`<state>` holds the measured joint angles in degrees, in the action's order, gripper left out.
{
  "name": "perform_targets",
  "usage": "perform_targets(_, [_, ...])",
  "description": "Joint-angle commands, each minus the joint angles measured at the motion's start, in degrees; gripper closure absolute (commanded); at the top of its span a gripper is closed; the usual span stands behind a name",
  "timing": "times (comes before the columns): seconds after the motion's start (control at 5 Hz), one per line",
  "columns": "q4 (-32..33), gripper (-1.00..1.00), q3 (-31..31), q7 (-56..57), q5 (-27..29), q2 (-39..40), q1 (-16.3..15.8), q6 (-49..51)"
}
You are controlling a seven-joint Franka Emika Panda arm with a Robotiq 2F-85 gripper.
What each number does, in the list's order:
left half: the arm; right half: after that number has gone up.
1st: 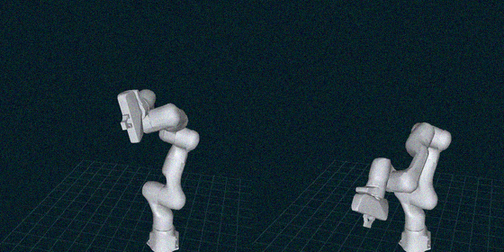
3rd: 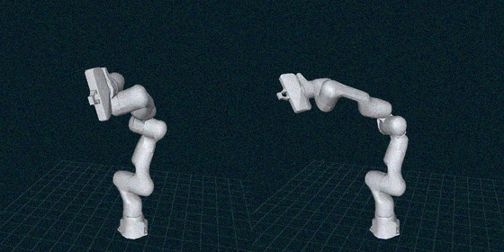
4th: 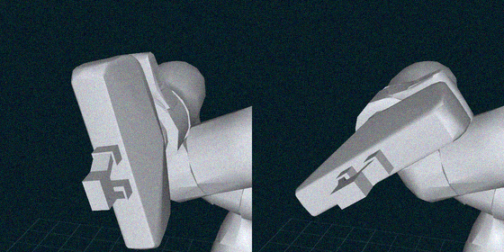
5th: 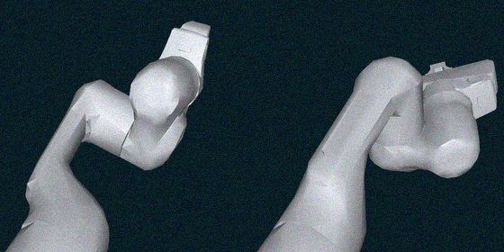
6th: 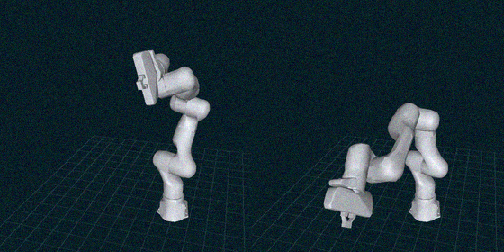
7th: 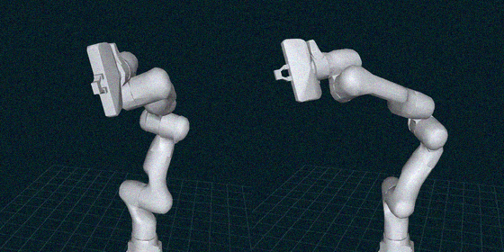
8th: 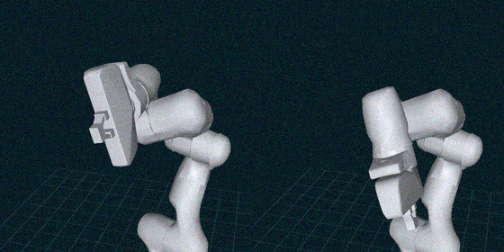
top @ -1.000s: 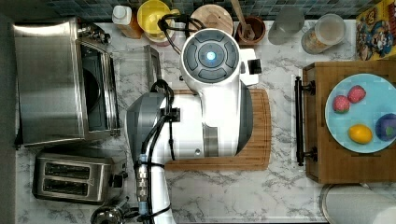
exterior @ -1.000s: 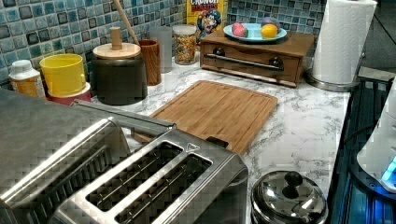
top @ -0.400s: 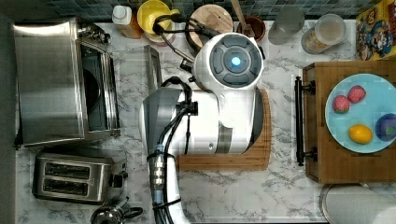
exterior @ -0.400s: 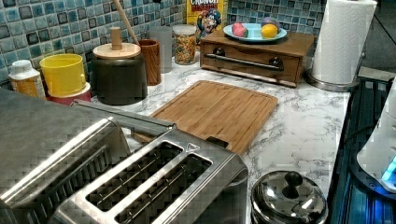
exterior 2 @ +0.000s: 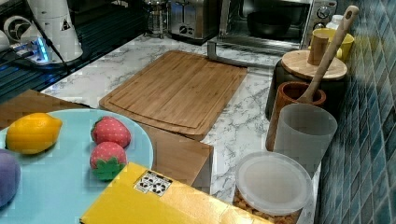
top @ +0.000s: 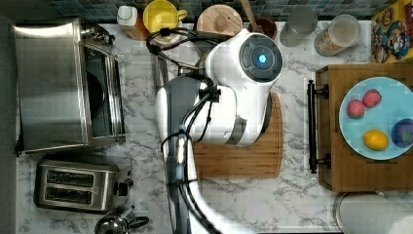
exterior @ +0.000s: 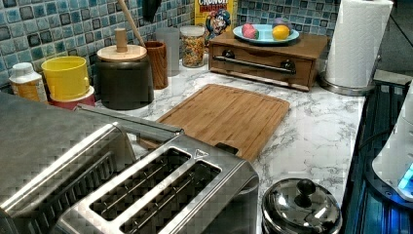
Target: Close the oven.
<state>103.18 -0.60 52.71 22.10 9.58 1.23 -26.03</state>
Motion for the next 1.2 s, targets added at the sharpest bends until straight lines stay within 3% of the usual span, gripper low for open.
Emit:
perform_targets(0.2, [-2.2,1.0,-0.6,14.8,13.8,12.6,3.2,2.5])
perform_targets(0.4, [-4.5,1.0,-0.7,17.3,15.9,15.9,3.7,2.5])
perform_targets(0.8, [-2.9,1.0,-4.5,27.2,22.8,17.3,4.9,-4.1])
perform_targets(1.0, [-0.4,1.0,-5.4,30.0,27.2,17.4,3.9,-12.0])
perform_targets(1.2, [-2.5,1.0,-7.0,31.3,27.9,20.4,3.6,-12.3])
